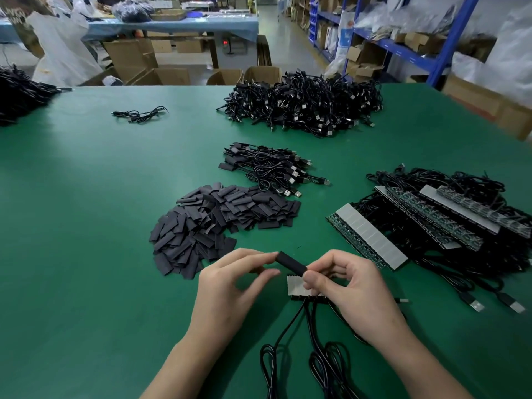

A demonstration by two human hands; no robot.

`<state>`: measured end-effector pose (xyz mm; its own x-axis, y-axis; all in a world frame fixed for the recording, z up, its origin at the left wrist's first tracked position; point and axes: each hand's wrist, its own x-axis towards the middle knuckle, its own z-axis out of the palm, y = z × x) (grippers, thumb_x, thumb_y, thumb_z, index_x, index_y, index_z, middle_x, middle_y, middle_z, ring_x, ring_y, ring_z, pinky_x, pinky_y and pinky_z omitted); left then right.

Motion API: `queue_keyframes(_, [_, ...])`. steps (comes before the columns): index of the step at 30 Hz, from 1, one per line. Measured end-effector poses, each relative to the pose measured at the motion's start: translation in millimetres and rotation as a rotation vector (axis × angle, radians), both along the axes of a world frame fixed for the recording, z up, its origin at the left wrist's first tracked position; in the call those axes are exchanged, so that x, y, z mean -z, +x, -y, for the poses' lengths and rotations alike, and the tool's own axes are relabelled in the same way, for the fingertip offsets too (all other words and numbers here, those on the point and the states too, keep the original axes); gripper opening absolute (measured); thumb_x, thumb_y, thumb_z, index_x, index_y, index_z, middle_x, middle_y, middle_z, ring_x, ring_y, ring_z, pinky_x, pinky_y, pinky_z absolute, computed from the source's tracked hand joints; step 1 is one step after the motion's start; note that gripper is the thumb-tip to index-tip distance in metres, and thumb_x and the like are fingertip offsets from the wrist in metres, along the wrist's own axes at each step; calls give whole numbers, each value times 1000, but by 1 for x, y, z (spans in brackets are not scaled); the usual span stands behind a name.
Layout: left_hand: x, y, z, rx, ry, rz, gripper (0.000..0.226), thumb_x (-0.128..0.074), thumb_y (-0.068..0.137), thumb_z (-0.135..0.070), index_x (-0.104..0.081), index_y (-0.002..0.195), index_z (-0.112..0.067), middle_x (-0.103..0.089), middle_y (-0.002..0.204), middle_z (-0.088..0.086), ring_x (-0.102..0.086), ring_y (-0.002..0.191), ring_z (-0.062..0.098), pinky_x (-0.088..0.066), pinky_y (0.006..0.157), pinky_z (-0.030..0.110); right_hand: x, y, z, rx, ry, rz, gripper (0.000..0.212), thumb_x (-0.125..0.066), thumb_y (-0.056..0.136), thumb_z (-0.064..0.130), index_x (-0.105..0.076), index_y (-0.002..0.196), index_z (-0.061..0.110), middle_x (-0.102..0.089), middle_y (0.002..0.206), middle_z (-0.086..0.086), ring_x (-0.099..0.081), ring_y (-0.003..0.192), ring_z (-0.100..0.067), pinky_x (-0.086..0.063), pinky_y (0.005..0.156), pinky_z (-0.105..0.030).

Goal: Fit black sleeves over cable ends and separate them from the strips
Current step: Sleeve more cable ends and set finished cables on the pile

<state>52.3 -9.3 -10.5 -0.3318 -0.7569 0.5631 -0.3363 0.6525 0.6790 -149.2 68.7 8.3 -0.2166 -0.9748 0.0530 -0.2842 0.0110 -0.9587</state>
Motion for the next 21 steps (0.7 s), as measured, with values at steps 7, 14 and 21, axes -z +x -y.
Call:
queue_keyframes(7, [1,-3,-3,26,36,-8,26,-79,83,-21,-81,110,-18,-75,100,-12,-70,90,2,-52,83,14,1,-1,2,18,-14,65,22,-80,88,20,-67,93,36,-79,80,-1,-74,75,-17,-58,75,-30])
queue_keyframes(14, [0,-2,-3,30,6,11,23,-79,86,-23,-81,108,-17,-74,99,-14,-69,88,0,-51,81,13,0,-1,2,-10,-23,108,20,-82,82,31,-69,96,38,-78,79,-4,-74,74,-18,-59,74,-26])
queue_keyframes(21, [-2,-5,-6,99,77,-29,38,-77,86,-20,-75,124,-21,-73,105,-17,-68,84,5,-50,81,14,2,-1,3,-21,-37,113,18,-81,82,32,-69,95,37,-78,80,-4,-73,74,-20,-59,75,-31])
